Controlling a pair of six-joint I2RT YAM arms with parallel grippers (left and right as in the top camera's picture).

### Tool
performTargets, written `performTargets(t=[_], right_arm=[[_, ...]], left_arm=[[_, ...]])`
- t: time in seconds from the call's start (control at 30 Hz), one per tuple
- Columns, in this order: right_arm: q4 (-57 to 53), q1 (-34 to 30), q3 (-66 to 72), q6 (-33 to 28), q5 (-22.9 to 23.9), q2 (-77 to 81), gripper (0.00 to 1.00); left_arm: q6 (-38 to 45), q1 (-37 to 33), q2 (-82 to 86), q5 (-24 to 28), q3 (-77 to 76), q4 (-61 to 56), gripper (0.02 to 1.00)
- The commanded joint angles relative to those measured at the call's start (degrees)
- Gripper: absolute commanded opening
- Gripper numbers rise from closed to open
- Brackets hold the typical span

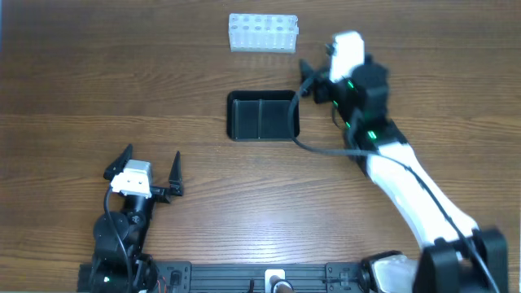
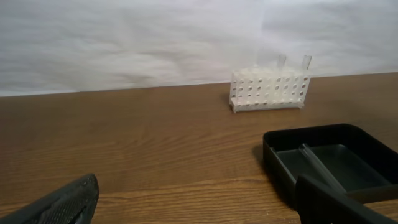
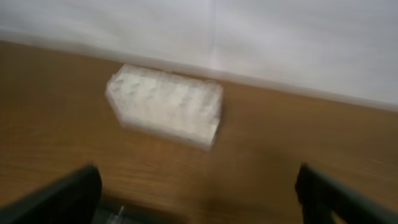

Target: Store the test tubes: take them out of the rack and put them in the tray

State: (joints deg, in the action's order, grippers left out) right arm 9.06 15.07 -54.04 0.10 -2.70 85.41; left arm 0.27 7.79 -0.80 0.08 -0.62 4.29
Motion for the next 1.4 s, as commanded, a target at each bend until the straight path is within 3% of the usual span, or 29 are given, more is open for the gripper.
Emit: performTargets(t=[0.03, 0.2, 0.63, 1.1, 1.27, 1.4], right_arm=[[-6.01, 3.98, -13.35, 1.9, -0.35, 9.51, 0.991], [-13.16, 7.5, -25.86, 5.25, 3.76, 19.39, 0.991], [-22.16, 9.2, -49.64, 11.69, 6.78, 39.47, 0.991], [-18.75, 9.55, -54.18, 14.67, 15.04, 47.23, 0.985], [-16.85, 9.57, -54.18, 14.67, 15.12, 48.11, 0.928], [-16.55, 9.62, -54.18, 14.64, 15.47, 48.11, 0.818]], left_arm=[[0.57, -0.31, 0.52, 0.79, 0.28, 0.09, 1.0], [0.59, -0.31, 0.52, 0.79, 0.28, 0.07, 1.0], [0.59, -0.31, 0.52, 0.79, 0.28, 0.07, 1.0], [0.59, -0.31, 0.52, 0.79, 0.28, 0.07, 0.998], [0.59, -0.31, 0.52, 0.79, 0.28, 0.07, 0.998], [0.59, -0.31, 0.52, 0.79, 0.28, 0.07, 1.0]])
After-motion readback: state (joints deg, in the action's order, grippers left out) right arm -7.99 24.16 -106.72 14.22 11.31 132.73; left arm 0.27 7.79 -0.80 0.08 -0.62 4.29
